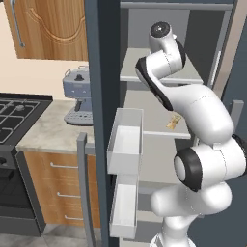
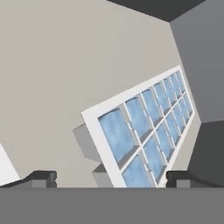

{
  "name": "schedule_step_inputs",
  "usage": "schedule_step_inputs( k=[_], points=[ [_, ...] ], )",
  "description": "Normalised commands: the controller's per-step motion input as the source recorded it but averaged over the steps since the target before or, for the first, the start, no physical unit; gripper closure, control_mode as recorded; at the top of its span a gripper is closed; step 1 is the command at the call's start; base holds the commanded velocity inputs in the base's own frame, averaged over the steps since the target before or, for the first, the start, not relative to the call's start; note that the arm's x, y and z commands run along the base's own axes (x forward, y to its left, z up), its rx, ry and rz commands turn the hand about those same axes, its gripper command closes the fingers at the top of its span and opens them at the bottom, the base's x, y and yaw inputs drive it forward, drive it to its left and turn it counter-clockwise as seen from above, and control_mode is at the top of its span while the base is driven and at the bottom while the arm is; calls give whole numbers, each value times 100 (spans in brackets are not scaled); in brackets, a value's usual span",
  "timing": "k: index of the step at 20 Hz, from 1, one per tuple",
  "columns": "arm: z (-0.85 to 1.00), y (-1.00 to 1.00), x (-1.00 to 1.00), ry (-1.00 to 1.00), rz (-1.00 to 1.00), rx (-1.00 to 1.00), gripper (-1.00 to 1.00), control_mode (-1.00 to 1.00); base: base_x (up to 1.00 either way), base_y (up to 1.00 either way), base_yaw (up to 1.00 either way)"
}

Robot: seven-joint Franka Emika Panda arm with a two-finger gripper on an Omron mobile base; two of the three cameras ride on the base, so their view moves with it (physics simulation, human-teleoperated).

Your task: Open the freezer door, pick up the ice cube tray from the freezer, and place it on the dining counter.

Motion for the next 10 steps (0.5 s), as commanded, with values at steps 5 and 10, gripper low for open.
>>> schedule_step_inputs(
  k=[5,10],
  points=[
    [-11,-8,21,0,0,0,-100,-100,0,0,0],
    [0,-8,26,0,0,0,-100,-100,0,0,0]
  ],
)
